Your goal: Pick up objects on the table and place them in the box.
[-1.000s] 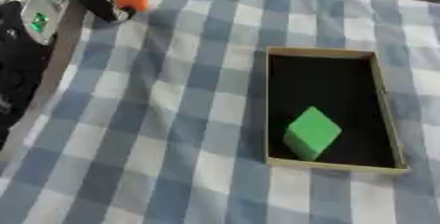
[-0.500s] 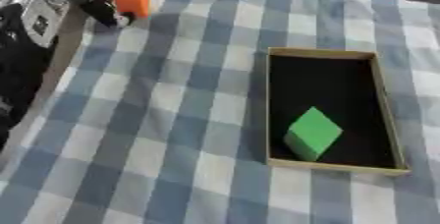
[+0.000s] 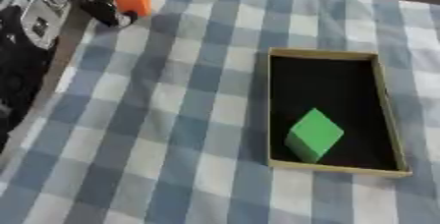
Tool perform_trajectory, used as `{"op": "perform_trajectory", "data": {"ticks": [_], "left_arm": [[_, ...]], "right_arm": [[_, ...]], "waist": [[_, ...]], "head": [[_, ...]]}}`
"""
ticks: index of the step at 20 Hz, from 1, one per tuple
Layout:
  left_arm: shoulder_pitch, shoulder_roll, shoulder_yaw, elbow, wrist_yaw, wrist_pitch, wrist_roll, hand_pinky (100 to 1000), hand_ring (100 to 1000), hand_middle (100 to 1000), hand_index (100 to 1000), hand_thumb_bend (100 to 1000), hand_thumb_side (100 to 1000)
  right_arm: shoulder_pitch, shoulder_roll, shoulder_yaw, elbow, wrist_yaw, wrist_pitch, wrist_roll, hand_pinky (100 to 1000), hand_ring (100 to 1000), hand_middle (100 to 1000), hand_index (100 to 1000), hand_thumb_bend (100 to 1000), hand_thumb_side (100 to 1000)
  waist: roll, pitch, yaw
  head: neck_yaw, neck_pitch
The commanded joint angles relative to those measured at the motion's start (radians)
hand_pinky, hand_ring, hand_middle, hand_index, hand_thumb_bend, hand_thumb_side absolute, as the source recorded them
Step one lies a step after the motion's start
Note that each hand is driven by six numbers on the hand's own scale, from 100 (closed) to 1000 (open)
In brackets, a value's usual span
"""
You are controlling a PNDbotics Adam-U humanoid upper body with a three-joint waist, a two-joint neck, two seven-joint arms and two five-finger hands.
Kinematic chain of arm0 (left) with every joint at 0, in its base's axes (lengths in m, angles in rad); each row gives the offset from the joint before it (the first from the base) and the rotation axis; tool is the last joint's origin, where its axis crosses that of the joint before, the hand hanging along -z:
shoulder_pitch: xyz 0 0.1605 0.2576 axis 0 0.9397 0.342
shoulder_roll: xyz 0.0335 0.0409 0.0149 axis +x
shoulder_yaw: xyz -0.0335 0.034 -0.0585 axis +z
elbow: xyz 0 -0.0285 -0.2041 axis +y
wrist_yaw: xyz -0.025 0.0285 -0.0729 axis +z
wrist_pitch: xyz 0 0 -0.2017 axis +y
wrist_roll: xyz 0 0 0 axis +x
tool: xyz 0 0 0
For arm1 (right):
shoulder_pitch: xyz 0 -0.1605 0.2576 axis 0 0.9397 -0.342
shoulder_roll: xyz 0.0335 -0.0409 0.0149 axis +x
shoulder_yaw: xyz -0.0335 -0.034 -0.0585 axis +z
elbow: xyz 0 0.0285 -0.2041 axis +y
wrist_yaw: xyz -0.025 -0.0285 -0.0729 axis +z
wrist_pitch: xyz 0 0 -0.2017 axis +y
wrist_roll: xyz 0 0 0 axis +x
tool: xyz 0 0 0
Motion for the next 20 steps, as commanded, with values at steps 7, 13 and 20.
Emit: {"op": "perform_trajectory", "data": {"ticks": [7,13,20], "left_arm": [[-0.011,0.031,0.003,-0.023,0.05,0.013,0.02,595,615,557,826,175,158],[-0.005,0.034,-0.003,-0.032,0.077,0.012,0.024,602,615,556,807,137,137],[-0.001,0.041,-0.01,-0.061,0.094,0.008,0.05,590,601,539,780,116,154]], "right_arm": [[-0.001,-0.027,-0.014,-0.016,0.001,0.002,0.001,791,765,756,784,100,1000],[0.002,-0.027,-0.014,-0.016,0.002,0.0,0.0,791,765,756,785,100,1000],[0.008,-0.026,-0.017,-0.016,0.003,0.001,-0.003,791,765,756,785,100,1000]], "waist": [[0.001,-0.034,0.003],[0.003,-0.038,0.0],[0.005,-0.045,-0.001]], "head": [[-0.007,0.001],[-0.009,0.001],[-0.013,0.005]]}}
